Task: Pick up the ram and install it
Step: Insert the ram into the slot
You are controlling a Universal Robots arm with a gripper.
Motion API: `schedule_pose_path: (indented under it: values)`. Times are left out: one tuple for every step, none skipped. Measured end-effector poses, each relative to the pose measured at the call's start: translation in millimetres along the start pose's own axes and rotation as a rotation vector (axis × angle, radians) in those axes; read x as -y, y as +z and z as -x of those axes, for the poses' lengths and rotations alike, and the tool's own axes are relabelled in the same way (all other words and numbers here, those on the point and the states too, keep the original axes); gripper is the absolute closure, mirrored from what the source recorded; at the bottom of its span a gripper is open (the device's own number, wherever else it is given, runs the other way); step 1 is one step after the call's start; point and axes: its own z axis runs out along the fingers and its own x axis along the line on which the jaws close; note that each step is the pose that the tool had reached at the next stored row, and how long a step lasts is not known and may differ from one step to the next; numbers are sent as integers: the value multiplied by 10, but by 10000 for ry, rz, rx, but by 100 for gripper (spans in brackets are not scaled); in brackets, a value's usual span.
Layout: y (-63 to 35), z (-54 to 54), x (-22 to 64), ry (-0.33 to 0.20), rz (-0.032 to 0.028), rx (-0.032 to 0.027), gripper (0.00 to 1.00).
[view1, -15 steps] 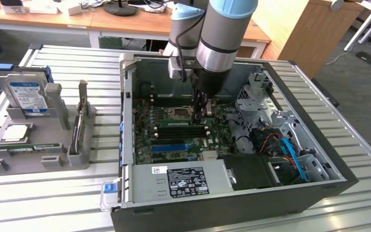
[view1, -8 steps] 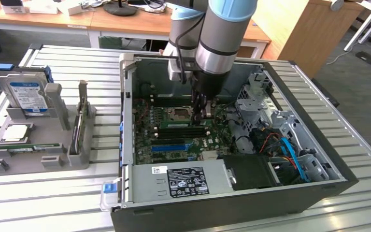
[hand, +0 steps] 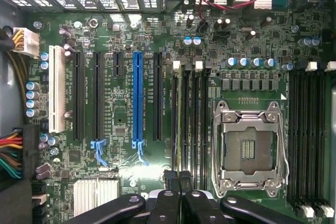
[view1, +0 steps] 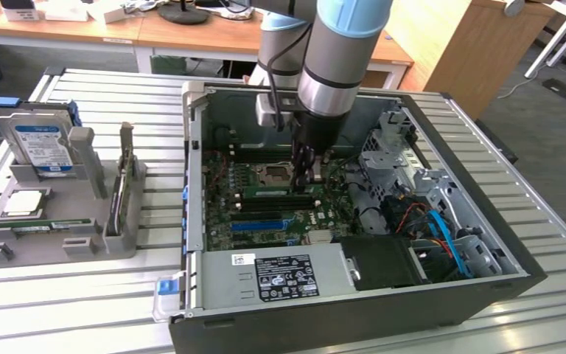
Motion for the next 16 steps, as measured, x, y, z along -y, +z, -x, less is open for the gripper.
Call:
schedule_pose_path:
  values:
    - [6, 0, 0, 0, 1, -1, 88]
    - [13, 0, 0, 0, 1, -2, 88]
    - [20, 0, 0, 0, 1, -1, 88]
    - [27, -1, -1, 1, 1, -2, 88]
    - [34, -1, 0, 0, 0, -2, 88]
    - [37, -1, -1, 0, 1, -3, 88]
    - [36, -1, -1, 0, 2, -5, 88]
    - [37, -1, -1, 0, 3, -5, 88]
    - [37, -1, -1, 0, 2, -4, 88]
    - [39, -1, -1, 0, 1, -1, 88]
    - [39, -1, 0, 0, 1, -2, 88]
    - [39, -1, -1, 0, 1, -2, 88]
    - [41, -1, -1, 1, 1, -2, 88]
    - [47, 0, 0, 0, -1, 3, 88]
    - [50, -1, 0, 1, 0, 1, 88]
    - [53, -1, 0, 0, 1, -2, 88]
